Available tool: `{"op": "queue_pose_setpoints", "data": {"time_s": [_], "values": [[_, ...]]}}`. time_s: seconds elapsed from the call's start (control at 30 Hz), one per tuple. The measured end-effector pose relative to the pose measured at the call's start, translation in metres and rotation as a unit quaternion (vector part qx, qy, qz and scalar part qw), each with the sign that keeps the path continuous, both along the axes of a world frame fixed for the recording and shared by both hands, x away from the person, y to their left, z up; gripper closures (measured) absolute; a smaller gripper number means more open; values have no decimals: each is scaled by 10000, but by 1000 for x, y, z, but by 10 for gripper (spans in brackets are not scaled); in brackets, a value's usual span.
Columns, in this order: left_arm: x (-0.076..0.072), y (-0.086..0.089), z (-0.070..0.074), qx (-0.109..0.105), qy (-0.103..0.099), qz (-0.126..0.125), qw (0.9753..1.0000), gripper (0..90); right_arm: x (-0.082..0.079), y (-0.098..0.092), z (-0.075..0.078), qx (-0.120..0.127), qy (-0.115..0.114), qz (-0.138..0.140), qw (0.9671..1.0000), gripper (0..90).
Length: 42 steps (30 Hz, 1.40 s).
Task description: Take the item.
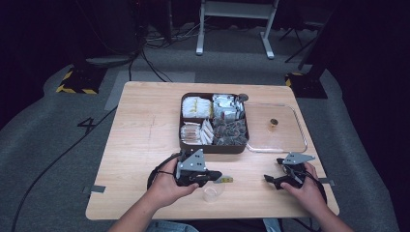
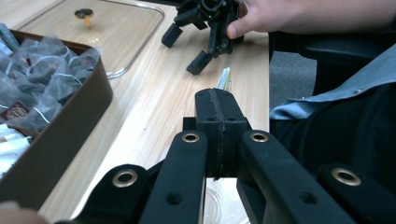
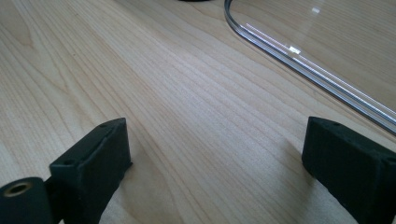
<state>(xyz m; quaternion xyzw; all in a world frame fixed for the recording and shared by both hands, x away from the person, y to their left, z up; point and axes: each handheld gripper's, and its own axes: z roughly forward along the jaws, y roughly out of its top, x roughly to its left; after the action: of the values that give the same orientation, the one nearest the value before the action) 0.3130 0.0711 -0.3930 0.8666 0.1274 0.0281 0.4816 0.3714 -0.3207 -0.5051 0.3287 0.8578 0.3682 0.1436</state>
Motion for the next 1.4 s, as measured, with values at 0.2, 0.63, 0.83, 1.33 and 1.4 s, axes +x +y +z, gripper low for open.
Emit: {"op": "queue_pose_setpoints", "data": {"time_s": [0.2, 0.63, 0.83, 1.33, 1.4], "values": [[-2, 0, -7, 35, 69, -32, 10000, 900, 0, 0, 0, 0, 0, 0, 10000, 79], [-2, 9, -8, -177, 266, -46, 9995, 699, 0, 0, 0, 1, -1, 0, 10000, 79], [-2, 13, -3, -285, -28, 152, 9995, 530, 0, 0, 0, 0, 1, 0, 10000, 79], [-9, 59, 10, 77, -371, 1540, 9874, 396, 0, 0, 0, -2, -3, -5, 10000, 82], [-9, 64, 9, 124, -358, 1676, 9851, 387, 0, 0, 0, -2, 0, -6, 10000, 82]]}}
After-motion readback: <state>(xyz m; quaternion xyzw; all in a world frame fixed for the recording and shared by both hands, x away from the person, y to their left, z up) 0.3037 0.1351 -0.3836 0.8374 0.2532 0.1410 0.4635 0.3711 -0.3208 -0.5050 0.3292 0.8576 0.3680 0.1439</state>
